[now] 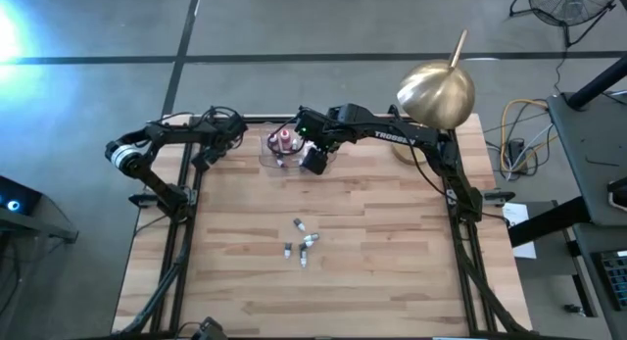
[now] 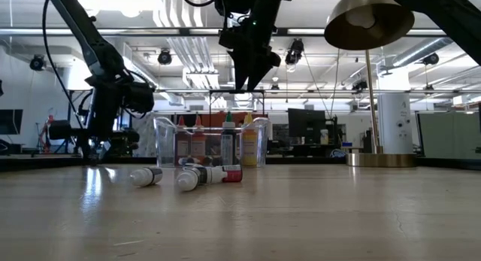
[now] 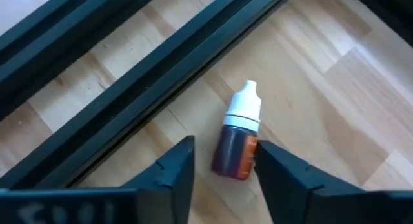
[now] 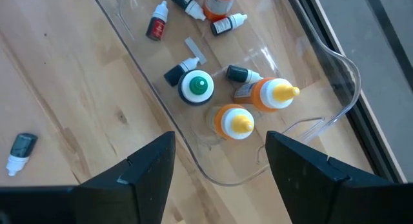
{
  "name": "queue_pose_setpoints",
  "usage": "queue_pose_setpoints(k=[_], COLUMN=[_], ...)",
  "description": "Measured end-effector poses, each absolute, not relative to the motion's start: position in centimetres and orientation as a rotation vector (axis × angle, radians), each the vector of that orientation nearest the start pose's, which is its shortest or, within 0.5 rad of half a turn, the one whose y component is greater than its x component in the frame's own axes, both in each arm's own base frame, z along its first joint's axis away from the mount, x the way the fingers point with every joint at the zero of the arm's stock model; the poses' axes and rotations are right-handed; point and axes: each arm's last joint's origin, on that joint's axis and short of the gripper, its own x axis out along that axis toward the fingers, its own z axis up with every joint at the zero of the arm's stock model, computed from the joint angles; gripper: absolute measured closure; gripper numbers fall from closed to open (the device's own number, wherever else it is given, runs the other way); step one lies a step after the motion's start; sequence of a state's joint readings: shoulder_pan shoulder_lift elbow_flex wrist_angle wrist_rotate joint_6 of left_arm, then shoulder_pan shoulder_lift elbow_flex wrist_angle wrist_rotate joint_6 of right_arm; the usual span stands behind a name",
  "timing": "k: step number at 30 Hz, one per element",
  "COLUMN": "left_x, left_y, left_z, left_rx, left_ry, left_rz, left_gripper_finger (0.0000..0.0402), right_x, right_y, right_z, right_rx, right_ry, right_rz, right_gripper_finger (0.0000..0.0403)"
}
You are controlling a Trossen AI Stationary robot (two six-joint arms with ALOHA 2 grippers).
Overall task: Pick & Place food coloring
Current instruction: Put the small orange food coloring bottle into the transparent bin
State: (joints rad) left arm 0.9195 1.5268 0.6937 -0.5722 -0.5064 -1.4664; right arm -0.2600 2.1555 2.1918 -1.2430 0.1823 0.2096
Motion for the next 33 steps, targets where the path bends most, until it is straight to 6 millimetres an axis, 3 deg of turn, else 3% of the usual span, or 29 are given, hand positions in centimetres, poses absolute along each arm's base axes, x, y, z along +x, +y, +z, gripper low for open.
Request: queue_pose_setpoints(k=[7, 15, 20, 25, 30, 33], left_x=[12.8, 14.3, 15.8, 17.6, 19.5, 20.6], left_y=[19.1, 18.8, 17.4, 14.4, 11.3, 10.1], left_z=[13.2, 14.4, 16.8, 20.5, 24.6, 26.3], left_rx=[-1.256, -1.256, -1.15, -0.953, -0.774, -0.709], left_ry=[0.367, 0.411, 0.405, 0.351, 0.219, 0.172], left_rz=[2.081, 1.929, 1.797, 1.592, 1.273, 0.971], left_gripper_finger=[0.0334, 0.0346, 0.0346, 0.0346, 0.0346, 0.0346], right_x=[42.6, 42.6, 42.4, 42.0, 41.7, 41.4], right_y=[-11.9, -11.9, -11.9, -11.8, -11.8, -11.7], right_z=[30.3, 30.3, 31.6, 32.6, 33.1, 33.6], right_rx=[0.227, 0.235, 0.236, 0.22, 0.208, 0.206], right_ry=[1.171, 1.166, 1.1, 1.063, 1.053, 1.037], right_rz=[-0.513, -0.519, -0.535, -0.558, -0.571, -0.571], right_gripper_finger=[0.017, 0.017, 0.017, 0.017, 0.017, 0.017])
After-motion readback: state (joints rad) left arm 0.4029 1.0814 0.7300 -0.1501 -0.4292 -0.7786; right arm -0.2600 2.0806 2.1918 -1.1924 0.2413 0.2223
